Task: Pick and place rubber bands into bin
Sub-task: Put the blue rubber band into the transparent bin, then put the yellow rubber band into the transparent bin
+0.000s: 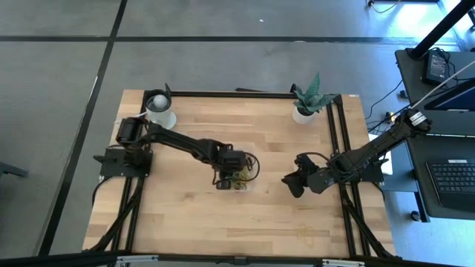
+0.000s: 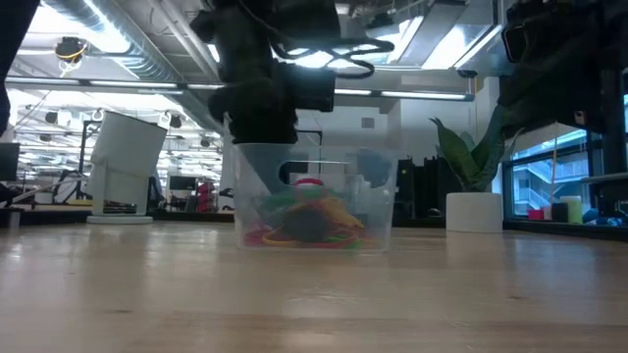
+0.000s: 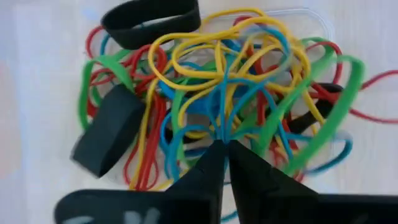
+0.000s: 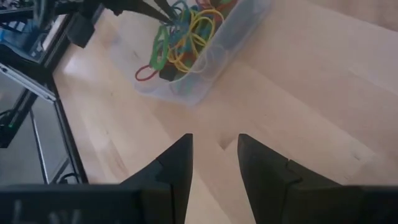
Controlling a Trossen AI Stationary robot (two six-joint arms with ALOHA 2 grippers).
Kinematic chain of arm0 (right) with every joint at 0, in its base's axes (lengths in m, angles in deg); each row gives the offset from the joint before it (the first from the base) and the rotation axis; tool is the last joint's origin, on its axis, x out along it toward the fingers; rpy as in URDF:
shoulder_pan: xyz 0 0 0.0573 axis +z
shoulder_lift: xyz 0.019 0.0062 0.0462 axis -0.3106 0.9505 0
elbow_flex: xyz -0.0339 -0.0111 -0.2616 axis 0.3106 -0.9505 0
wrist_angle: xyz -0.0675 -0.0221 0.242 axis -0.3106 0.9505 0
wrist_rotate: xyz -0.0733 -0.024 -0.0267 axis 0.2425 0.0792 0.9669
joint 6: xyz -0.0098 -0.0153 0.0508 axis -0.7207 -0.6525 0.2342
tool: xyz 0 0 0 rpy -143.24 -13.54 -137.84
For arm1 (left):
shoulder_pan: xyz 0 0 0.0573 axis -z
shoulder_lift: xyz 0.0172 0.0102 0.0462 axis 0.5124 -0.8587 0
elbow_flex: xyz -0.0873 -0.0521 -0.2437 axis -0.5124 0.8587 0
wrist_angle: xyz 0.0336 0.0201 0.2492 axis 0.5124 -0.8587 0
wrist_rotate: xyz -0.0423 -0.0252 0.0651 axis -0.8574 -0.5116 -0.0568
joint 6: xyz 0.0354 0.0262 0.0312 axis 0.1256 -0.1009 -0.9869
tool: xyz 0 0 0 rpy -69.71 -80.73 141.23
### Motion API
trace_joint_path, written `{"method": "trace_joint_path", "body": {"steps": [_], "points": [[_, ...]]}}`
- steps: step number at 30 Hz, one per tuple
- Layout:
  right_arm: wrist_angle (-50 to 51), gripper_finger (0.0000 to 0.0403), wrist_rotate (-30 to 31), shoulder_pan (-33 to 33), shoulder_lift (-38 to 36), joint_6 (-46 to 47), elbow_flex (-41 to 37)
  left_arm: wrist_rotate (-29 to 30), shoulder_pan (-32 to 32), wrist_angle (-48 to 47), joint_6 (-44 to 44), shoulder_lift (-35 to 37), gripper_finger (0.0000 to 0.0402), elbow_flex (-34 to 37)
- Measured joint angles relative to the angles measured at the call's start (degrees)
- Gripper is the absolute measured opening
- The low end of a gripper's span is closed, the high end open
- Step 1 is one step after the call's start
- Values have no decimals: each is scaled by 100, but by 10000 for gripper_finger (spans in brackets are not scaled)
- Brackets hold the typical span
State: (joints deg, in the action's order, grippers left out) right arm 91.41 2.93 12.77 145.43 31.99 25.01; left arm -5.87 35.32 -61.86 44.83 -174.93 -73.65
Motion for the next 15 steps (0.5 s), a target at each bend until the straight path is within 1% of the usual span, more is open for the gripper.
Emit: {"method": "trace_joint_path", "body": {"steps": [9, 12, 15], "points": [[-18, 130, 27, 0, 24, -24, -1, 44, -130, -21, 135, 29, 100, -93], [-13, 130, 27, 0, 24, -33, -1, 50, -173, -60, 132, 111, 117, -271], [-13, 130, 27, 0, 24, -37, -1, 62, -221, -137, -14, 236, 124, -524]]}}
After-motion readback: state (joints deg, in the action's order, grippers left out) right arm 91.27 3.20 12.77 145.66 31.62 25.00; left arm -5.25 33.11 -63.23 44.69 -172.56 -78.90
